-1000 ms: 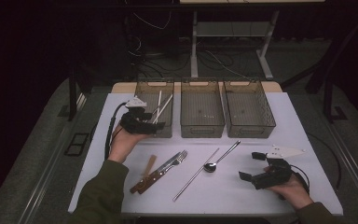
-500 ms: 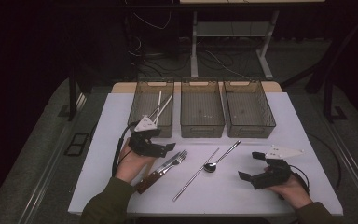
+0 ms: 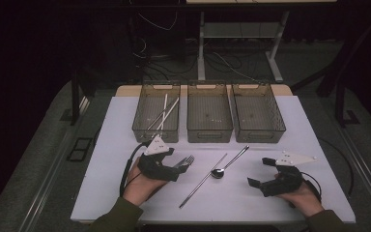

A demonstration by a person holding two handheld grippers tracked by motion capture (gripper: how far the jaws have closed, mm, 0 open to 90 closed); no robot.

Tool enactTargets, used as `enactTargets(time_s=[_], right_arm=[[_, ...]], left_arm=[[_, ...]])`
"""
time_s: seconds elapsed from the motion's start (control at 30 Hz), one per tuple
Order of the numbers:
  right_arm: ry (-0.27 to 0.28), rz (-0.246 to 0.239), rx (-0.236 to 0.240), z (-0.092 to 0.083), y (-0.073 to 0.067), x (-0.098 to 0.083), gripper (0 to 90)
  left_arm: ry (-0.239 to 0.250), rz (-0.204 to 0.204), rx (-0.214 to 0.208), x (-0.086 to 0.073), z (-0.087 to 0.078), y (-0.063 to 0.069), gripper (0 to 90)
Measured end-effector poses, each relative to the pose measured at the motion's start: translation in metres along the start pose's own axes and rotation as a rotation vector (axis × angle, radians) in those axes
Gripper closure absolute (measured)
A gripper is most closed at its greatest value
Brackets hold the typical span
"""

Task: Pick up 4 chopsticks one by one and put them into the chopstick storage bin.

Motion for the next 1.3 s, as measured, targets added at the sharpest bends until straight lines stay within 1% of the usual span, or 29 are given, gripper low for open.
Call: enactTargets(time_s=[0.07, 0.13, 0.23, 0.3, 0.37, 0.4, 0.43, 0.47, 0.5, 0.6, 0.63, 0.67, 0.7, 0.77, 0.8, 0.83, 0.87, 0.93, 0.97, 1.0, 1.03, 1.07, 1.1, 1.13, 1.2, 1.23, 1.27, 1.3], right_arm=[[0.0, 0.001, -0.002, 0.0, 0.0, 0.0, 0.7], [0.0, 0.002, -0.003, 0.0, 0.0, 0.0, 0.7], [0.001, 0.004, -0.004, 0.0, 0.0, 0.0, 0.7], [-0.002, 0.006, -0.004, 0.0, 0.0, 0.0, 0.7], [0.0, 0.003, -0.003, 0.0, 0.0, 0.0, 0.7], [-0.001, 0.003, -0.003, -0.001, 0.0, 0.0, 0.7], [-0.001, 0.002, -0.003, 0.0, 0.0, 0.0, 0.7], [0.001, 0.003, -0.003, 0.0, 0.0, 0.0, 0.7], [0.0, 0.005, -0.003, -0.001, 0.0, 0.0, 0.7], [0.001, 0.005, -0.003, -0.001, 0.0, 0.0, 0.7], [0.001, 0.005, -0.003, -0.001, 0.0, 0.0, 0.7], [0.001, 0.004, -0.003, 0.0, 0.0, 0.0, 0.7], [0.001, 0.004, -0.003, 0.0, 0.0, 0.0, 0.8], [0.0, 0.004, -0.004, 0.0, 0.0, 0.0, 0.7], [0.0, 0.004, -0.004, 0.0, 0.0, 0.0, 0.7], [0.001, 0.004, -0.004, 0.0, 0.0, 0.0, 0.7], [0.001, 0.004, -0.004, 0.0, 0.0, 0.0, 0.7], [0.001, 0.004, -0.004, 0.0, 0.0, -0.001, 0.7], [0.001, 0.004, -0.004, 0.0, 0.0, 0.0, 0.7], [0.001, 0.004, -0.003, 0.0, 0.0, -0.001, 0.7], [0.001, 0.003, -0.003, 0.0, 0.0, 0.0, 0.7], [0.001, 0.004, -0.003, 0.0, 0.0, -0.001, 0.8], [0.0, 0.004, -0.003, 0.0, 0.0, -0.001, 0.7], [0.0, 0.005, -0.004, 0.0, 0.0, -0.001, 0.7], [0.001, 0.003, -0.003, 0.0, 0.0, -0.001, 0.7], [0.001, 0.002, -0.003, 0.0, 0.0, 0.0, 0.7], [0.001, 0.001, -0.003, 0.0, 0.0, -0.001, 0.7], [0.001, 0.003, -0.003, -0.001, -0.001, 0.0, 0.7]], left_arm=[[-0.01, 0.003, -0.025, -0.004, 0.0, 0.005, 27.0], [-0.017, 0.002, -0.041, -0.008, 0.001, 0.009, 32.5], [-0.038, -0.003, -0.063, -0.013, 0.003, 0.016, 40.3], [-0.054, 0.008, -0.077, -0.015, 0.005, 0.021, 47.1], [-0.069, 0.014, -0.084, -0.017, 0.008, 0.026, 57.1], [-0.077, 0.016, -0.089, -0.018, 0.009, 0.026, 59.4], [-0.079, 0.008, -0.092, -0.019, 0.011, 0.027, 61.7], [-0.091, 0.008, -0.095, -0.02, 0.012, 0.028, 64.9], [-0.1, -0.001, -0.096, -0.021, 0.013, 0.028, 66.9], [-0.12, -0.017, -0.104, -0.025, 0.018, 0.029, 69.7], [-0.131, -0.01, -0.108, -0.026, 0.019, 0.029, 70.2], [-0.132, -0.018, -0.105, -0.027, 0.022, 0.03, 70.3], [-0.14, -0.006, -0.11, -0.027, 0.024, 0.03, 70.3], [-0.152, -0.002, -0.115, -0.028, 0.026, 0.031, 70.3], [-0.149, -0.013, -0.115, -0.028, 0.029, 0.033, 70.4], [-0.15, -0.007, -0.12, -0.029, 0.031, 0.032, 70.4], [-0.158, -0.015, -0.121, -0.029, 0.033, 0.034, 70.5], [-0.167, -0.015, -0.126, -0.031, 0.037, 0.035, 71.5], [-0.177, -0.004, -0.13, -0.032, 0.038, 0.035, 71.8], [-0.182, -0.013, -0.133, -0.032, 0.039, 0.037, 72.1], [-0.184, -0.003, -0.134, -0.033, 0.041, 0.037, 72.5], [-0.183, -0.009, -0.133, -0.033, 0.042, 0.039, 72.7], [-0.201, 0.003, -0.136, -0.033, 0.042, 0.039, 73.0], [-0.199, 0.014, -0.135, -0.033, 0.043, 0.039, 73.3], [-0.211, 0.021, -0.135, -0.034, 0.045, 0.039, 73.4], [-0.212, 0.011, -0.131, -0.034, 0.046, 0.04, 73.5], [-0.218, 0.023, -0.13, -0.035, 0.046, 0.04, 73.6], [-0.221, 0.025, -0.129, -0.035, 0.047, 0.039, 73.7]])
Point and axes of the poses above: each handheld gripper's, and its own axes: z roughly forward along the jaws, x roughly out of its top, y roughly to its right, the point moved 1 cm from there along z, roughly forward along the jaws, and after that the axes turned 9 degrees about y, right-handed, at the moved point
